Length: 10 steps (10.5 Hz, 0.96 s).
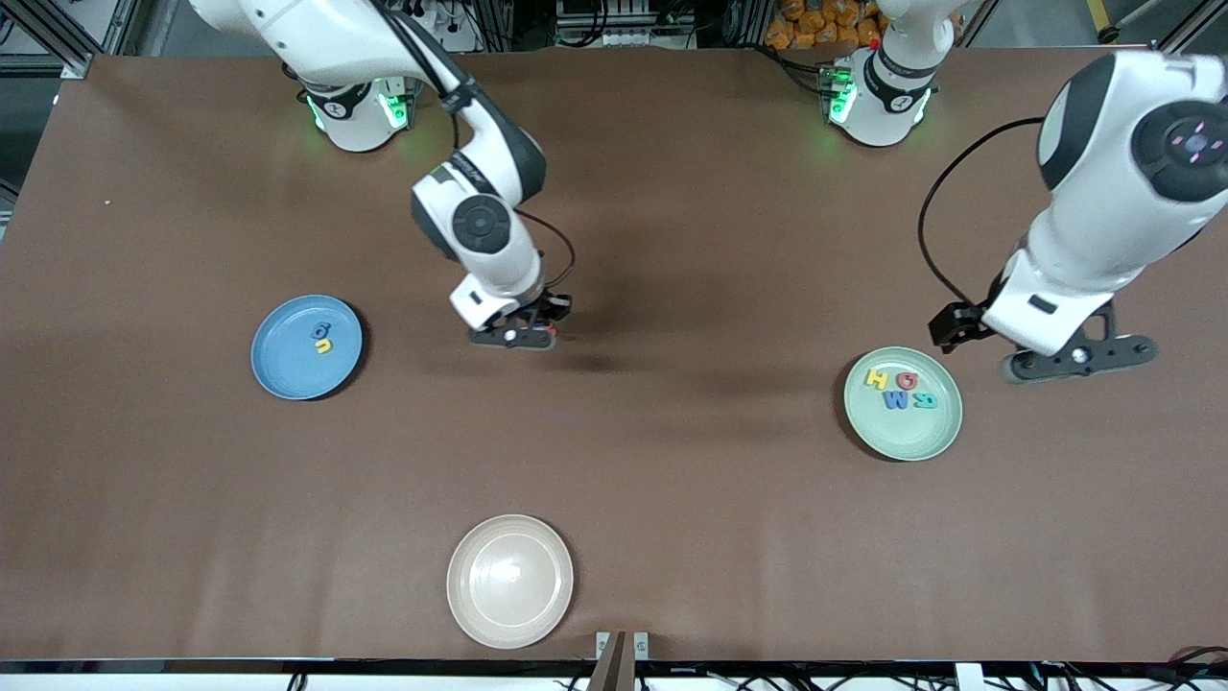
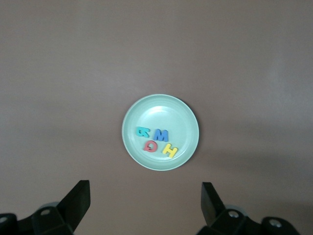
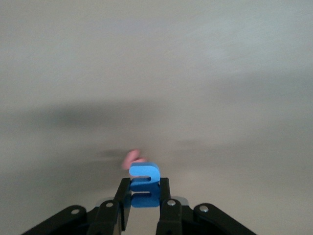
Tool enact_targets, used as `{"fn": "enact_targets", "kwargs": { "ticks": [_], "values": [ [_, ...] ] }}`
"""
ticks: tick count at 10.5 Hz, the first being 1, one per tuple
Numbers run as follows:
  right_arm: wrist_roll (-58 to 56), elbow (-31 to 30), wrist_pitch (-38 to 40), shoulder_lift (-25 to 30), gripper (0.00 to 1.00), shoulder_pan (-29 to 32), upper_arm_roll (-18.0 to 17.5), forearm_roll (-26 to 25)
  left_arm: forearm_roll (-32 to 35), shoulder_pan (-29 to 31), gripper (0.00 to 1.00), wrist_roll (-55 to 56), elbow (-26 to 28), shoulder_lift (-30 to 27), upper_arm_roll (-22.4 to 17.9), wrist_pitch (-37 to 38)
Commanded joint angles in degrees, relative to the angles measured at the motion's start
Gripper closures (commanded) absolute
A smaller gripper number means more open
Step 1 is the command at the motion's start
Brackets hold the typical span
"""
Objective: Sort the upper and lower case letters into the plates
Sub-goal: 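Carry the blue m to the blue plate while the left gripper withdraws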
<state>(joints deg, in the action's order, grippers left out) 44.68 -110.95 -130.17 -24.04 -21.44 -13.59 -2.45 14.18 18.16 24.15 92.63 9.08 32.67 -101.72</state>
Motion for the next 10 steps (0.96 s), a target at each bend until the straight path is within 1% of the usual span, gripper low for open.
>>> {"fn": "enact_targets", "kwargs": {
  "ticks": [1, 3, 4, 5, 6, 7, 8, 9, 10],
  "values": [
    [-6.6, -1.8, 6.6, 3.0, 1.00, 10.5, -0.6, 1.3, -7.7, -0.6, 0.00, -3.3, -0.2, -5.5, -7.3, 2.8],
    [-16.5, -1.8, 13.2, 4.0, 1.00, 20.2, -0.6, 1.3, -14.1, -5.5, 0.00, -12.3, -2.6, -7.2, -18.2, 5.8],
    [-23.6, -2.5, 14.6, 4.4, 1.00, 24.6, -0.6, 1.3, -14.8, -7.1, 0.00, -14.2, -3.8, -8.0, -21.0, 7.8],
    [-27.5, -3.7, 14.7, 5.1, 1.00, 27.4, -0.5, 1.3, -14.7, -7.2, 0.00, -14.3, -4.9, -8.3, -21.4, 10.2],
    [-30.1, -4.9, 14.3, 5.4, 1.00, 29.1, -0.3, 0.4, -14.7, -7.5, 0.00, -14.4, -6.2, -8.0, -22.5, 13.4],
    [-32.9, -5.5, 13.9, 5.3, 1.00, 30.6, -0.3, -1.3, -14.4, -9.3, 0.00, -14.2, -7.6, -7.9, -24.7, 14.1],
    [-34.2, -5.8, 13.1, 4.8, 1.00, 31.2, -0.3, -5.1, -13.7, -12.3, 0.00, -14.2, -7.8, -7.9, -27.4, 14.3],
    [-36.3, -7.9, 10.7, 4.8, 1.00, 33.0, -0.4, -5.7, -13.6, -15.7, 0.00, -14.3, -7.9, -7.9, -30.8, 14.4],
    [-37.8, -9.3, 8.8, 4.8, 1.00, 33.6, -0.4, -5.7, -13.8, -18.2, 0.00, -14.8, -8.0, -8.1, -34.5, 14.4]
  ]
}}
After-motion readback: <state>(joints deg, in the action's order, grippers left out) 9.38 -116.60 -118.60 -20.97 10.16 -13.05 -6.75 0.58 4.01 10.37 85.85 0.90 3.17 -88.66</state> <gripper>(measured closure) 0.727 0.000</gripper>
